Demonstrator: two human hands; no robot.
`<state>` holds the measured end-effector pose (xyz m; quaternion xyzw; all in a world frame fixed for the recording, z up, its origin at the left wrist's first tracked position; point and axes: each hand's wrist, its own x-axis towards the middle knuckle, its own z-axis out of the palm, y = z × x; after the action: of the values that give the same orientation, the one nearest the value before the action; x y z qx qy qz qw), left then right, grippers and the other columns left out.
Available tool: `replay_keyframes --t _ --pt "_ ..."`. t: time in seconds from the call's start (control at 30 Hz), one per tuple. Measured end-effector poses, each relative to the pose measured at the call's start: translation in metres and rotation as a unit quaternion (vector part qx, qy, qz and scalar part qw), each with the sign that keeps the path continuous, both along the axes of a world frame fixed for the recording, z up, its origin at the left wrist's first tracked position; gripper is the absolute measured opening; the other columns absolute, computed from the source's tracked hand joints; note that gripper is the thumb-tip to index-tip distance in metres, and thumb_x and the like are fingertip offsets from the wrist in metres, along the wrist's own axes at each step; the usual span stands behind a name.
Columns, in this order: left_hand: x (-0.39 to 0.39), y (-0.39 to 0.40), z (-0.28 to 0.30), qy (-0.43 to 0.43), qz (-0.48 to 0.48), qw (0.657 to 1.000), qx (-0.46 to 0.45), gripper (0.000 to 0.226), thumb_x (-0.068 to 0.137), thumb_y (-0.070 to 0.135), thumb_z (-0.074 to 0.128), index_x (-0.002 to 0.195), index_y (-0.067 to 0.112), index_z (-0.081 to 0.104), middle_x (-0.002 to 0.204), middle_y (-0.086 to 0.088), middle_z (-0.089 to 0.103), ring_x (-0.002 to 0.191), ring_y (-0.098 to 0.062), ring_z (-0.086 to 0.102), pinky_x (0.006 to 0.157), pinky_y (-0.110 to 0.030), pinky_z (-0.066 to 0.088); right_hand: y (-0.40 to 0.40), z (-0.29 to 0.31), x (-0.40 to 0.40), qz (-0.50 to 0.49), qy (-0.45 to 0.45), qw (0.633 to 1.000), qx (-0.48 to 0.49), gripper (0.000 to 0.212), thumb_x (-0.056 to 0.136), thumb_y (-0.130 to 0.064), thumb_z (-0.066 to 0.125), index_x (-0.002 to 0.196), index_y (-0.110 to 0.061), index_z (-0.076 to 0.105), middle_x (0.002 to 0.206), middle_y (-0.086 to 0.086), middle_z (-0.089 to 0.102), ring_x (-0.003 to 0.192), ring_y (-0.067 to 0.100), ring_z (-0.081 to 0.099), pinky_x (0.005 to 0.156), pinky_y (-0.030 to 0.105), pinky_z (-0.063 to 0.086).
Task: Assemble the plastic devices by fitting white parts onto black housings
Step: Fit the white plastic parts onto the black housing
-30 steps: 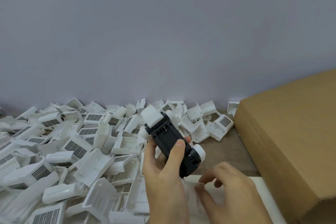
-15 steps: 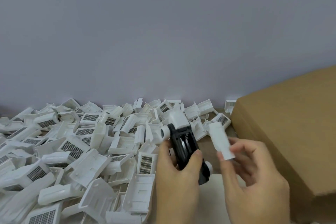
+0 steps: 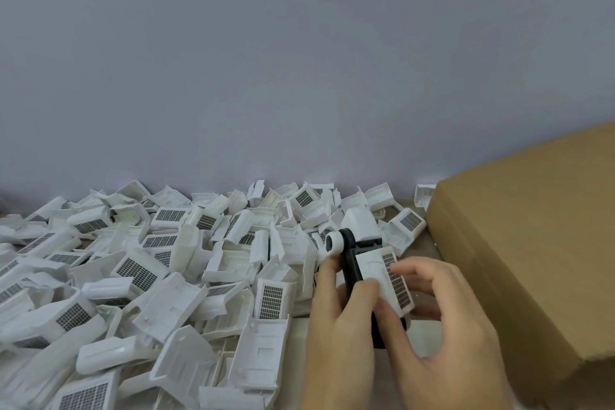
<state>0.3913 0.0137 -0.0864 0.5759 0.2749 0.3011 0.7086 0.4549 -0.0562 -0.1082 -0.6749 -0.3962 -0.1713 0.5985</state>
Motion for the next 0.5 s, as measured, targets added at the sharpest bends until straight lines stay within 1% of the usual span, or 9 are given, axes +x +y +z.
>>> replay_keyframes --t 0.03,0.1,0.13,0.17,0.2,0.23,0.33,0.4,0.5 --pt "0.0011 -0.0010 -0.0008 0.001 0.000 1.000 0.006 0.037 0.095 0.009 0.055 0.119 0.036 0.064 0.091 0.010 0.077 0.077 -0.003 0.073 0.062 -0.018 0.056 0.0001 -0.0004 0.0002 -0.007 -0.004 1.000 0.000 0.026 0.075 -0.021 0.072 0.100 -0.021 0.067 0.103 -0.007 0.065 0.089 0.007 0.065 0.067 0.021 0.051" --pt "0.0024 -0.0024 -0.0047 0.011 0.002 0.999 0.034 0.036 0.095 0.019 0.061 0.124 0.041 0.060 0.098 0.011 0.077 0.090 -0.006 0.073 0.080 -0.032 0.060 0.0005 -0.0016 0.0004 -0.019 -0.007 1.000 0.002 0.025 0.077 -0.020 0.072 0.101 -0.021 0.068 0.103 -0.007 0.065 0.090 0.008 0.065 0.068 0.019 0.051" --pt "0.0026 -0.0028 -0.0059 0.015 0.003 0.999 0.046 0.035 0.095 0.024 0.064 0.125 0.043 0.059 0.100 0.011 0.077 0.094 -0.007 0.072 0.088 -0.038 0.058 0.0007 -0.0024 0.0009 -0.025 -0.007 1.000 0.003 0.021 0.081 -0.019 0.071 0.101 -0.021 0.068 0.103 -0.007 0.065 0.089 0.008 0.065 0.068 0.018 0.051" --pt "0.0027 -0.0031 -0.0065 0.017 0.005 0.998 0.057 0.035 0.095 0.026 0.064 0.126 0.042 0.058 0.101 0.012 0.076 0.095 -0.007 0.072 0.091 -0.040 0.057 0.0010 -0.0030 0.0013 -0.028 -0.004 1.000 0.005 0.015 0.086 -0.019 0.070 0.101 -0.021 0.068 0.102 -0.006 0.065 0.089 0.008 0.066 0.067 0.019 0.051" --pt "0.0031 -0.0031 -0.0073 0.019 0.006 0.997 0.068 0.035 0.096 0.025 0.063 0.127 0.041 0.058 0.102 0.013 0.076 0.096 -0.006 0.072 0.093 -0.041 0.056 0.0017 -0.0029 0.0014 -0.029 0.003 1.000 0.009 0.014 0.086 -0.022 0.068 0.101 -0.020 0.069 0.101 -0.005 0.066 0.087 0.008 0.066 0.067 0.021 0.052" --pt "0.0040 -0.0034 -0.0079 0.022 0.008 0.997 0.075 0.034 0.097 0.022 0.062 0.126 0.039 0.058 0.101 0.014 0.076 0.095 -0.006 0.072 0.093 -0.040 0.056 0.0026 -0.0028 0.0017 -0.029 0.009 0.999 0.014 0.018 0.082 -0.025 0.068 0.100 -0.019 0.069 0.100 -0.004 0.066 0.086 0.008 0.067 0.066 0.022 0.052" --pt "0.0046 -0.0031 -0.0083 0.021 0.022 0.997 0.073 0.031 0.096 0.021 0.061 0.119 0.041 0.058 0.096 0.018 0.076 0.092 -0.004 0.072 0.090 -0.035 0.056 0.0040 -0.0030 0.0018 -0.051 0.004 0.999 0.012 0.012 0.085 -0.017 0.073 0.097 -0.018 0.071 0.097 -0.004 0.066 0.085 0.007 0.065 0.064 0.024 0.052" --pt "0.0045 -0.0029 -0.0081 0.022 0.023 0.998 0.060 0.027 0.095 0.025 0.063 0.115 0.042 0.058 0.095 0.020 0.075 0.090 -0.006 0.073 0.087 -0.033 0.056 0.0038 -0.0044 0.0022 -0.069 0.011 0.997 0.013 0.018 0.079 -0.014 0.078 0.094 -0.020 0.071 0.095 -0.004 0.066 0.083 0.009 0.065 0.063 0.026 0.051" --pt "0.0046 -0.0051 -0.0057 0.013 0.002 0.998 0.054 0.028 0.092 0.036 0.066 0.118 0.042 0.058 0.095 0.018 0.076 0.090 -0.005 0.072 0.088 -0.036 0.057 0.0029 -0.0052 0.0019 -0.054 0.014 0.998 0.001 0.033 0.067 -0.006 0.084 0.093 -0.022 0.071 0.095 -0.005 0.066 0.083 0.007 0.066 0.063 0.025 0.052"
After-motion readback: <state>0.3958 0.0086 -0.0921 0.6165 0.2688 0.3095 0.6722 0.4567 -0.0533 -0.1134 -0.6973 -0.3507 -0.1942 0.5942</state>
